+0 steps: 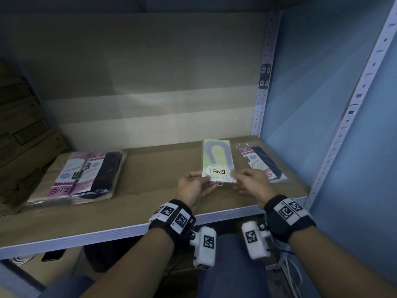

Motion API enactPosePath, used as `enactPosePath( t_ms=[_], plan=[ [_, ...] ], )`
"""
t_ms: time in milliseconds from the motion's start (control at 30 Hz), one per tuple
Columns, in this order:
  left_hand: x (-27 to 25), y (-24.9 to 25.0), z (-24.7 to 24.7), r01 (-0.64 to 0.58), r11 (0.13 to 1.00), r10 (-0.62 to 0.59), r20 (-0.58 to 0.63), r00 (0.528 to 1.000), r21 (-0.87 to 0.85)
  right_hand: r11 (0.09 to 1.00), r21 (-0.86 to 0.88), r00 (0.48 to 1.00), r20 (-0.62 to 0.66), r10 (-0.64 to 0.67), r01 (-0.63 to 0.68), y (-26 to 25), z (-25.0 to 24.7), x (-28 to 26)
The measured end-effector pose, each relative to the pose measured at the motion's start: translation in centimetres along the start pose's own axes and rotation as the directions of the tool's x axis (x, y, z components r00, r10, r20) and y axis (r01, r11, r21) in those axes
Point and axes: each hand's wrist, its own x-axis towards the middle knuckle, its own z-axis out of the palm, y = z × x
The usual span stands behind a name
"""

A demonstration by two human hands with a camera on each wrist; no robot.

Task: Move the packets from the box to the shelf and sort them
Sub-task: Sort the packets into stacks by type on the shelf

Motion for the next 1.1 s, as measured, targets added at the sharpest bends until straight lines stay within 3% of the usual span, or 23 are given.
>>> enactPosePath(
  t_ms=[100, 200, 300, 367, 433, 533, 600, 667, 733, 900, 1100],
  plan=[
    [0.0, 0.1, -0.1, -0.008, 1.0, 0.008, 0.01, 1.0, 0.03, 0.984, 0.176, 1.0, 0.015, 0.026, -0.028, -0.2, 0.8, -0.2],
    [0.1, 0.5, -0.7, -0.023, 0.98, 0.025, -0.007, 1.0, 0.198, 0.961, 0.272, 0.999, 0.023, 0.048, -0.053, -0.5, 0.6, -0.3],
    [0.9, 1.2, -1.7, -0.163, 0.88, 0.219, -0.077, 0.973, 0.446, 0.978, 0.208, 0.999, -0.004, 0.034, -0.032, -0.4, -0.3, 0.0],
    [1.2, 2.0, -2.6, -0.287, 0.711, 0.379, -0.006, 0.925, 0.643, 0.992, 0.128, 1.0, 0.015, 0.016, -0.018, -0.5, -1.1, 0.0],
    [1.5, 2.9, -3.7, -0.374, 0.48, 0.459, 0.136, 0.878, 0.793, 1.0, 0.019, 0.999, 0.039, -0.008, 0.007, -0.4, -1.9, -0.1],
    [1.7, 3.9, -4.8, -0.388, 0.081, 0.444, 0.315, 0.839, 0.918, 0.995, -0.094, 0.996, 0.085, -0.036, 0.044, -0.6, -3.0, -0.3],
    [1.6, 4.5, -5.1, -0.366, -0.078, 0.341, 0.37, 0.864, 0.927, 0.986, -0.146, 0.992, 0.107, -0.067, 0.083, -0.8, -3.5, -0.4],
    [1.5, 4.9, -5.2, -0.392, -0.024, 0.194, 0.389, 0.9, 0.919, 0.974, -0.194, 0.988, 0.125, -0.095, 0.118, -1.0, -3.7, -0.6],
    [1.3, 4.8, -5.2, -0.412, 0.051, 0.125, 0.403, 0.907, 0.91, 0.97, -0.2, 0.984, 0.136, -0.114, 0.14, -1.2, -3.9, -0.7],
    [1.3, 4.4, -5.6, -0.396, 0.176, 0.163, 0.37, 0.915, 0.901, 0.962, -0.22, 0.986, 0.033, -0.161, 0.164, -1.2, -4.0, -0.1],
    [1.7, 4.1, -6.0, -0.256, 0.503, 0.23, 0.157, 0.96, 0.826, 0.978, -0.178, 0.965, -0.22, -0.143, 0.105, -1.2, -3.4, 0.3]
  ],
)
